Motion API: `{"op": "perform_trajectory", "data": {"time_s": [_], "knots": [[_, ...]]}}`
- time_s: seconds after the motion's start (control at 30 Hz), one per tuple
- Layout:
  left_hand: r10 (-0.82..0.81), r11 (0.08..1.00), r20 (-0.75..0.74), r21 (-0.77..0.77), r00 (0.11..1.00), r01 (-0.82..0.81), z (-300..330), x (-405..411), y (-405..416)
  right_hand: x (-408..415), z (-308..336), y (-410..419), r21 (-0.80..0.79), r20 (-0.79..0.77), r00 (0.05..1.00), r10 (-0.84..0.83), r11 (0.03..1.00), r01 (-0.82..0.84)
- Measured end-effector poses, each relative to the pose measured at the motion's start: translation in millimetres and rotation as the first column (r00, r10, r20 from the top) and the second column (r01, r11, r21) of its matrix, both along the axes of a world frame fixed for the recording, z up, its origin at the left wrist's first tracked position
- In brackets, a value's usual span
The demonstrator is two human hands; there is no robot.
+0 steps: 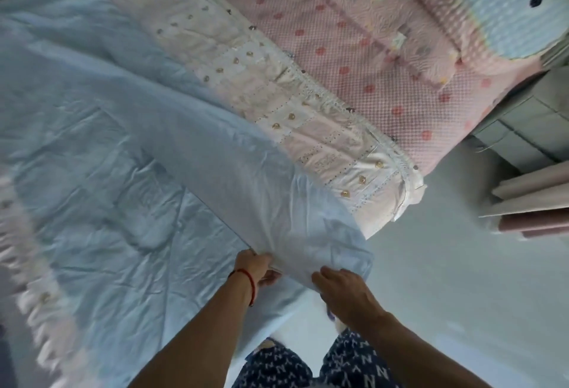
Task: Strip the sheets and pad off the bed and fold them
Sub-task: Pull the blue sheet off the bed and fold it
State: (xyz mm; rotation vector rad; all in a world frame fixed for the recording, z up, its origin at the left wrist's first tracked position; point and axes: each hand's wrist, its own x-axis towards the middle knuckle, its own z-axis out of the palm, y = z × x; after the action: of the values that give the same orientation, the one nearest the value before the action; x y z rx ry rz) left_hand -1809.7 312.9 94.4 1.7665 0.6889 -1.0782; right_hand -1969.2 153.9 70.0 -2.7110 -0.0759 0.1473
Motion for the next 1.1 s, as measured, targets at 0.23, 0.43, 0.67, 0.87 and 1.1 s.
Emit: {"op": "perform_trajectory", "data": {"time_s": [0.23, 0.43, 0.67, 0.87, 1.1], "knots": [[0.013, 1.000, 0.057, 0.023, 0.998, -0.015, -8, -20, 76, -14, -8, 67, 0.061, -0.083, 0.997, 0.001, 0.998, 0.004], [-0.041, 0.986, 0.149, 0.165, 0.988, 0.016, 1, -31, 140, -17, 0, 110, 0.131, 0.064, 0.986, 0.153, 0.978, -0.160], [-0.233, 0.960, 0.143, 0.192, 0.962, 0.204, -10, -24, 194, -38, -19, 172, 0.054, -0.020, 0.994, -0.109, 0.992, 0.110], [-0.397, 0.917, 0.137, 0.112, 0.908, 0.384, -34, -34, 246, -72, -35, 258, 0.021, -0.145, 0.839, -0.525, 0.846, 0.533], [-0.516, 0.854, 0.144, 0.020, 0.844, 0.519, -11, -67, 290, -113, -11, 366, -0.054, -0.180, 0.329, -0.927, 0.343, 0.938]]}}
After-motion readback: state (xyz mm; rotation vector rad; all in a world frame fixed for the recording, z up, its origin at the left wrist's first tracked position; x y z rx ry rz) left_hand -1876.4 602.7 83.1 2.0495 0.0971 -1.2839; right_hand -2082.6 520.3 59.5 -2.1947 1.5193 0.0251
